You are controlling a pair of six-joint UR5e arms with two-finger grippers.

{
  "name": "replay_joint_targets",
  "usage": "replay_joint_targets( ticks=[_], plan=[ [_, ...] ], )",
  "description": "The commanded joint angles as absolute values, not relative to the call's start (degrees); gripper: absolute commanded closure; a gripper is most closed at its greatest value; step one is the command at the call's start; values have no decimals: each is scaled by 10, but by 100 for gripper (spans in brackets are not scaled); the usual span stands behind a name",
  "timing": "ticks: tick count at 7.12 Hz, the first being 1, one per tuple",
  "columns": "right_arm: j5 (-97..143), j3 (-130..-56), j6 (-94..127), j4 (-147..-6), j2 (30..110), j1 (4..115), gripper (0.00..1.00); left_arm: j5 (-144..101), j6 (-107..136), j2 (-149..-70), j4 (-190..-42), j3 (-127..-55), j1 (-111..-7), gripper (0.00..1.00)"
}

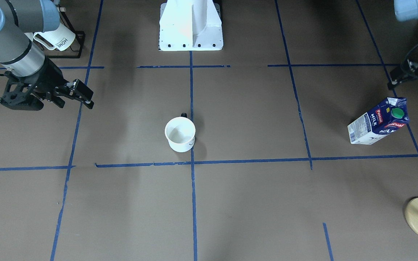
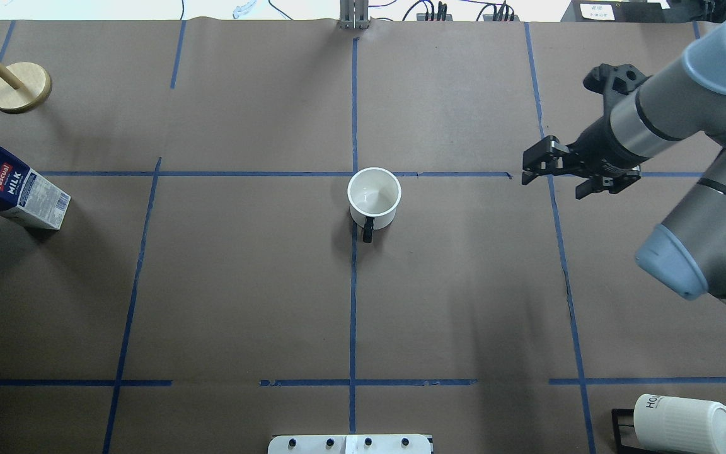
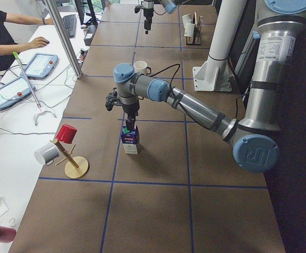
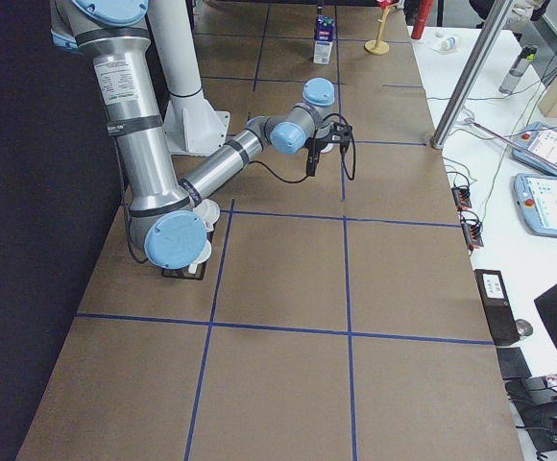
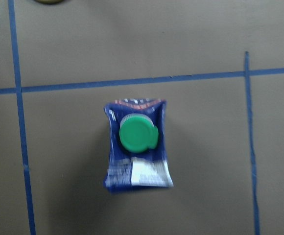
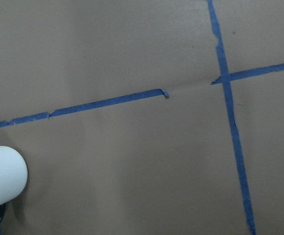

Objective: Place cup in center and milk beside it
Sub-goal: 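Open the right gripper and raise it away from the mug, then lower the left gripper onto the milk carton's top and grasp it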

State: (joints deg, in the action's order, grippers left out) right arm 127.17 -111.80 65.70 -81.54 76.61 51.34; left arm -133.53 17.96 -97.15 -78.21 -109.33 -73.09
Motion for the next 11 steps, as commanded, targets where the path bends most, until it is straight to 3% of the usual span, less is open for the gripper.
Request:
replay_joint_targets(
  ticks=[1, 10, 11],
  plan=[
    [1270, -1121, 657, -783, 792, 514, 0, -1333, 185, -995, -829, -1031, -729, 0],
    [1270, -1118, 657, -780, 792, 512, 0, -1336, 187, -995, -865, -976, -679, 0],
    [1270, -1118, 657, -780, 792, 512, 0, -1336, 188, -995, -874, -969, -680, 13]
  ],
)
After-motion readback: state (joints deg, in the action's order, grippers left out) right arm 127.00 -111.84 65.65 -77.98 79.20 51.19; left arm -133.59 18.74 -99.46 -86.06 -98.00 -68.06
